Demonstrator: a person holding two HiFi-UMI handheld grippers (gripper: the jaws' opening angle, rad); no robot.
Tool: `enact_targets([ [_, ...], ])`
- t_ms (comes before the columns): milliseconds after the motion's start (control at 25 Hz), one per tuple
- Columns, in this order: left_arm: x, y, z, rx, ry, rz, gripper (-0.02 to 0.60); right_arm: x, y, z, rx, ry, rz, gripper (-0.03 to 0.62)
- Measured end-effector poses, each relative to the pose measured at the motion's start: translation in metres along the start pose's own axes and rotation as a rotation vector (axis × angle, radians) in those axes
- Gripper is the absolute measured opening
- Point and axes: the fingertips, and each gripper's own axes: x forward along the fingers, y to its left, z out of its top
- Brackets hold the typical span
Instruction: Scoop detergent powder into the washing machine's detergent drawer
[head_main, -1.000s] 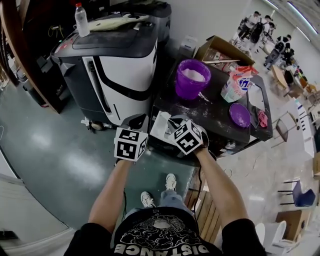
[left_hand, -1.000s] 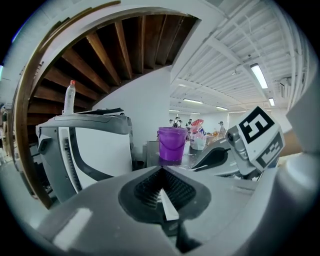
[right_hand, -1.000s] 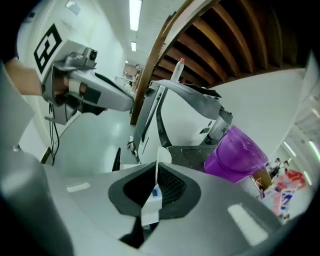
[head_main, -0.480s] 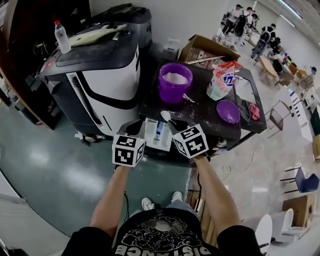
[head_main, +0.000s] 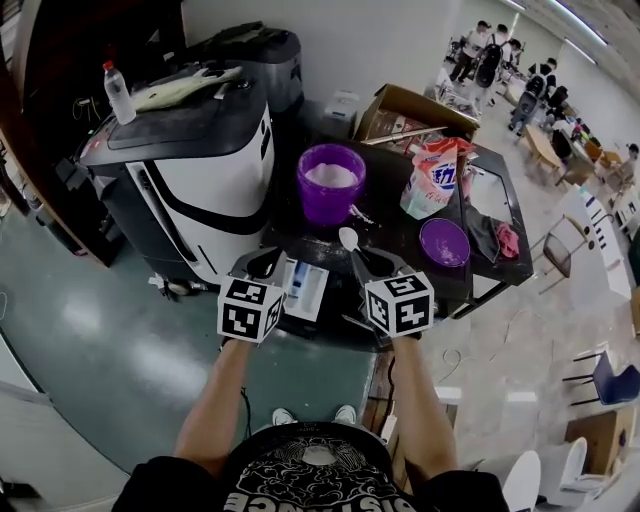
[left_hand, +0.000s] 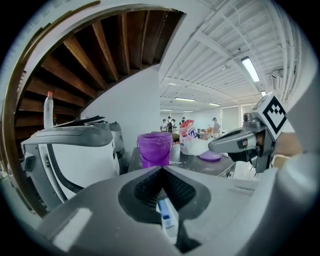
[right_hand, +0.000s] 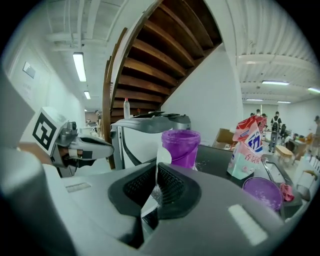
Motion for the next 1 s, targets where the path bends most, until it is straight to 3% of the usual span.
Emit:
enact_targets([
  [440, 0.012, -0.027, 0.03, 0.016, -0.029, 0.024, 0.002, -0.039, -0.037, 0.029, 0.05, -0.114, -0.017, 0.035],
  [1000, 0.001, -0.025, 0.035, 0.008, -0.038, 0.046, 0.0, -0.05, -0.043, 0.029, 0.021, -0.12, -0.051, 0.037],
])
